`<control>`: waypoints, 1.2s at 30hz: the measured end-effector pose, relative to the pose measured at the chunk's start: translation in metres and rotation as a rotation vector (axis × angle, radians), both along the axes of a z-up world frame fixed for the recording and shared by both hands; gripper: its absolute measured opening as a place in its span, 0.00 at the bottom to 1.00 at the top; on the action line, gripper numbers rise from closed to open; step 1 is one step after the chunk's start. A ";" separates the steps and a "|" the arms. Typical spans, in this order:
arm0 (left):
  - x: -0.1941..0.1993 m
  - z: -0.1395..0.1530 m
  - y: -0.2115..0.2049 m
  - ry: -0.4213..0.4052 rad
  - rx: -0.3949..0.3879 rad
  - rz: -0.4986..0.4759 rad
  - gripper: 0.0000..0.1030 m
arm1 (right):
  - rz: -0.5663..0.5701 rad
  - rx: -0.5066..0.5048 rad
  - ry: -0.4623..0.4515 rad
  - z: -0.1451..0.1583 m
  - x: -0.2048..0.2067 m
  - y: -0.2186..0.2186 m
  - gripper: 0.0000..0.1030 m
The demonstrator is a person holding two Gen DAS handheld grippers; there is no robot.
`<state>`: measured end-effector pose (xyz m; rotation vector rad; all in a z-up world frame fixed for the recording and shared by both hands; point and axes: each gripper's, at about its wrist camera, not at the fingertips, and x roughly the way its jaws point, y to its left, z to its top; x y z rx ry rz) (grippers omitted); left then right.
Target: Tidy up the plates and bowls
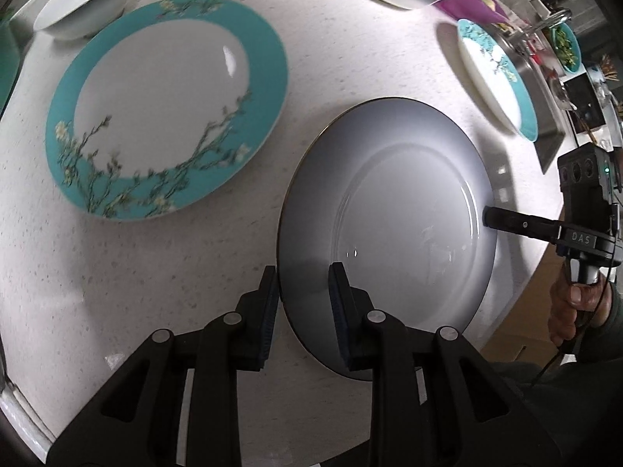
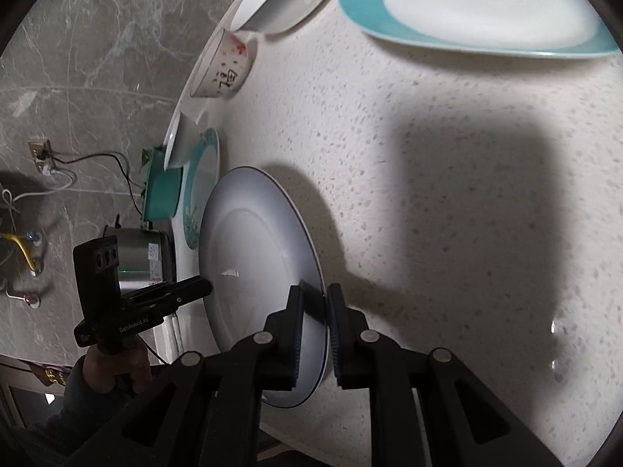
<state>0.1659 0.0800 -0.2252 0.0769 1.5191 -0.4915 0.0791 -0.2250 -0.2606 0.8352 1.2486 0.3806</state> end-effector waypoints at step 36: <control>-0.033 0.049 0.110 -0.126 -0.308 0.435 1.00 | -0.039 0.031 -0.245 0.081 0.012 -0.036 1.00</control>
